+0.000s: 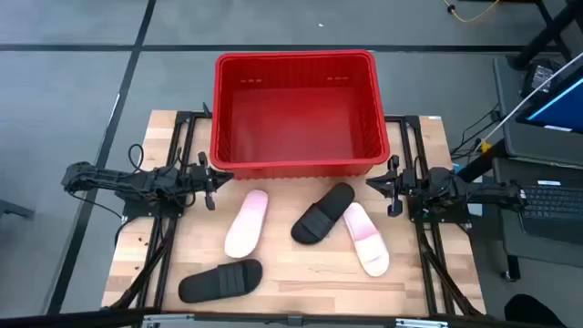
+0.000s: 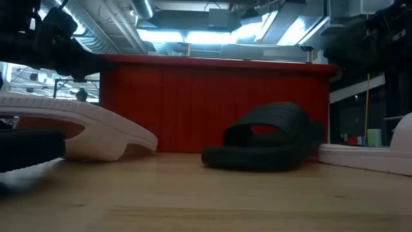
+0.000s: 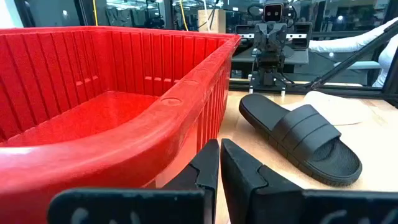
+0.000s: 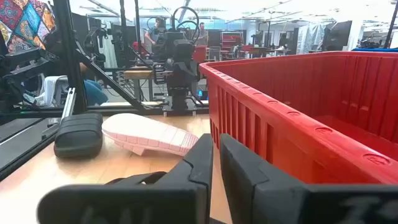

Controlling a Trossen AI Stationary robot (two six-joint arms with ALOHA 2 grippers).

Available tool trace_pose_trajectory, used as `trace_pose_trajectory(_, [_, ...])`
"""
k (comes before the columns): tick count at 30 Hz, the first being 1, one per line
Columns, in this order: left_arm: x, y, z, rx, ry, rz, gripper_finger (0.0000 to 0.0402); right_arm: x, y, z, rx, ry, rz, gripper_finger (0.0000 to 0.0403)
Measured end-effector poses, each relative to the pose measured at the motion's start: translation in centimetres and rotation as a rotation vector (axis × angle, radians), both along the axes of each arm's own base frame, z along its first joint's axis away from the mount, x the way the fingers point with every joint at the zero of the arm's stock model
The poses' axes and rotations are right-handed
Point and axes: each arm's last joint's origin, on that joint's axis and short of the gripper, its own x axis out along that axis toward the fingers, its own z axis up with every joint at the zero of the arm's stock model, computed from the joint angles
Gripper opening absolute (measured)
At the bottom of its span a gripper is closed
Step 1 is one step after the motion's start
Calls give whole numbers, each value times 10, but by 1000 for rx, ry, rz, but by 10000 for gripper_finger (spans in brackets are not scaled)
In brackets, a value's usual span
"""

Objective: Pick and place slides into bin

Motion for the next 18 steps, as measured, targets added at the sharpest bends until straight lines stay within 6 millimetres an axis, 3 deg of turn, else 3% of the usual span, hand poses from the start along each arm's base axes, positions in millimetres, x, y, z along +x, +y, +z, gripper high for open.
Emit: trace_pose_trajectory(18, [0,0,0,0,0,0,12,0,0,0,0,1,0,33])
